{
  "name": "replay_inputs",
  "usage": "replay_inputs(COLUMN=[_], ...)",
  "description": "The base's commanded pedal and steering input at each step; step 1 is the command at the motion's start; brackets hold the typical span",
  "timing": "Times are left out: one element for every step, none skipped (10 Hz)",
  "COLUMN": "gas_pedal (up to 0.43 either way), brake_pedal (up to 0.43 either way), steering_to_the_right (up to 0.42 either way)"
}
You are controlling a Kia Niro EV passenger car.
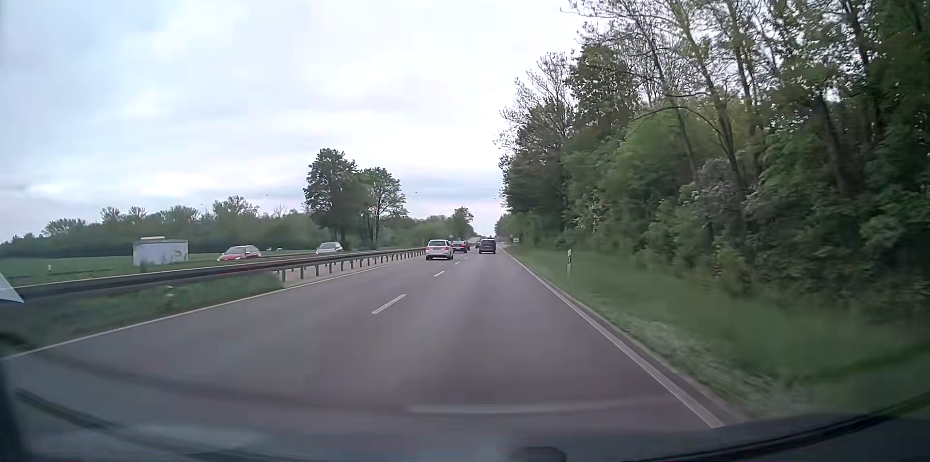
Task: Follow the waypoints while adhering to traffic rules and regulations
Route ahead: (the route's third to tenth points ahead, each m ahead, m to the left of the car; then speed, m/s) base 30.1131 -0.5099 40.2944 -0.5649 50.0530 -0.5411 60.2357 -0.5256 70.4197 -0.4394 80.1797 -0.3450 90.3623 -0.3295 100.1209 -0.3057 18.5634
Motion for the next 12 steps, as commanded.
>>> replay_inputs(gas_pedal=[0.15, 0.15, 0.15, 0.15, 0.15, 0.15, 0.15, 0.15, 0.15, 0.15, 0.15, 0.15], brake_pedal=[0.0, 0.0, 0.0, 0.0, 0.0, 0.0, 0.0, 0.0, 0.0, 0.0, 0.0, 0.0], steering_to_the_right=[-0.001, -0.001, -0.002, -0.001, -0.001, -0.002, -0.001, -0.002, -0.002, -0.001, -0.002, -0.001])
